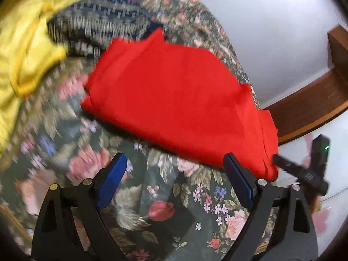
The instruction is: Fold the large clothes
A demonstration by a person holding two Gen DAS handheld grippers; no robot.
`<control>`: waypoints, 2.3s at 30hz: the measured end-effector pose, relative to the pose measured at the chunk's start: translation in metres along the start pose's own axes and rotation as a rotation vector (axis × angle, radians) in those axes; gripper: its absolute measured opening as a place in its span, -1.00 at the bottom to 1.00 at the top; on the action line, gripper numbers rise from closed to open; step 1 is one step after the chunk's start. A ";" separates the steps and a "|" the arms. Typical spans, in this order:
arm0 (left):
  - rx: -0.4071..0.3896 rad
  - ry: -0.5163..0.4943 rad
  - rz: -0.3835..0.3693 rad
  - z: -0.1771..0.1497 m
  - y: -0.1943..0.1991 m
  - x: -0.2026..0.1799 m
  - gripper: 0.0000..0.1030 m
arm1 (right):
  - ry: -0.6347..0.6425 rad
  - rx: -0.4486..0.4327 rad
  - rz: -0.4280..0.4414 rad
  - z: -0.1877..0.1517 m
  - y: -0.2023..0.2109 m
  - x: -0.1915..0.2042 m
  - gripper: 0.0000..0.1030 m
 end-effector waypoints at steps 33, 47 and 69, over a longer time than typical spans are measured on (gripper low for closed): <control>-0.307 0.020 0.066 0.086 -0.008 -0.012 -0.73 | 0.099 -0.052 0.039 0.025 0.020 0.056 1.00; -0.480 -0.208 0.162 0.089 0.064 -0.037 -0.74 | 0.181 0.102 0.116 0.020 -0.083 0.148 1.00; -0.400 -0.449 -0.065 0.055 -0.010 -0.234 -0.76 | -0.047 -0.190 -0.028 0.020 0.081 -0.041 1.00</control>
Point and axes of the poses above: each gripper's, at about its wrist camera, not at the fingertips, and y roughly against the way its jaws point, x to its left, z to its top, the point moved 2 cm from there along -y, roughly the way its jaws point, and after that the axes turned 12 degrees about -x, right-handed, at the moved point
